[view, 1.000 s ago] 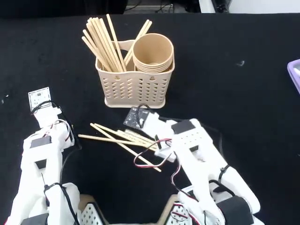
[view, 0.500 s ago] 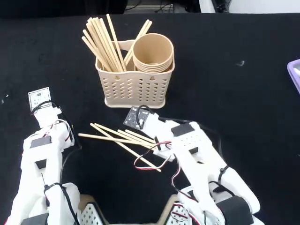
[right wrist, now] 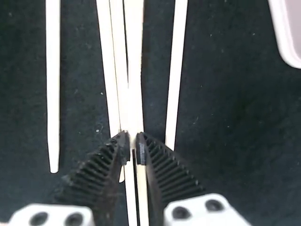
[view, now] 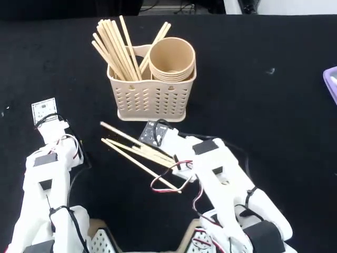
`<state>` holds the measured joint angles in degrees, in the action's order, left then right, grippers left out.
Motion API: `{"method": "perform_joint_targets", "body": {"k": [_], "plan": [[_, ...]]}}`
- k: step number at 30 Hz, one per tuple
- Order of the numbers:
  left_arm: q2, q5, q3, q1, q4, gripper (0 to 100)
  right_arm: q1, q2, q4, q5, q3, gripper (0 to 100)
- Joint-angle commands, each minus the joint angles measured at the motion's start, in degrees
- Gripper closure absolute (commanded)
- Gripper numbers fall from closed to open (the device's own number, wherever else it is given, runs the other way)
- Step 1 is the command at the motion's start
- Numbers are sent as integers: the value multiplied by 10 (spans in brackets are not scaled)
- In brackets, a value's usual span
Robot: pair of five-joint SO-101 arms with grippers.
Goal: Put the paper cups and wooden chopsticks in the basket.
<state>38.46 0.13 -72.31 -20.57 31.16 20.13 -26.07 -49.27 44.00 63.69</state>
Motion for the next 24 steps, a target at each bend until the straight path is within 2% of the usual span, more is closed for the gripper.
{"method": "perform_joint_targets", "body": {"k": [1,6,8,15,18,20,24], "plan": [[-1,4,4,7,-9,859,-1,-2,-43,-8,-43,987],[-1,3,4,7,-9,859,-43,-2,-136,-4,-111,987],[-1,3,4,7,-9,859,-72,-2,-156,30,-123,987],[0,3,4,7,-9,859,-167,-1,-162,148,-85,987],[-1,3,4,7,-9,859,-197,-1,-162,161,-83,982],[-1,3,4,8,-9,859,-200,-1,-162,159,-82,946],[-1,3,4,8,-10,859,-199,-1,-156,158,-84,782]]}}
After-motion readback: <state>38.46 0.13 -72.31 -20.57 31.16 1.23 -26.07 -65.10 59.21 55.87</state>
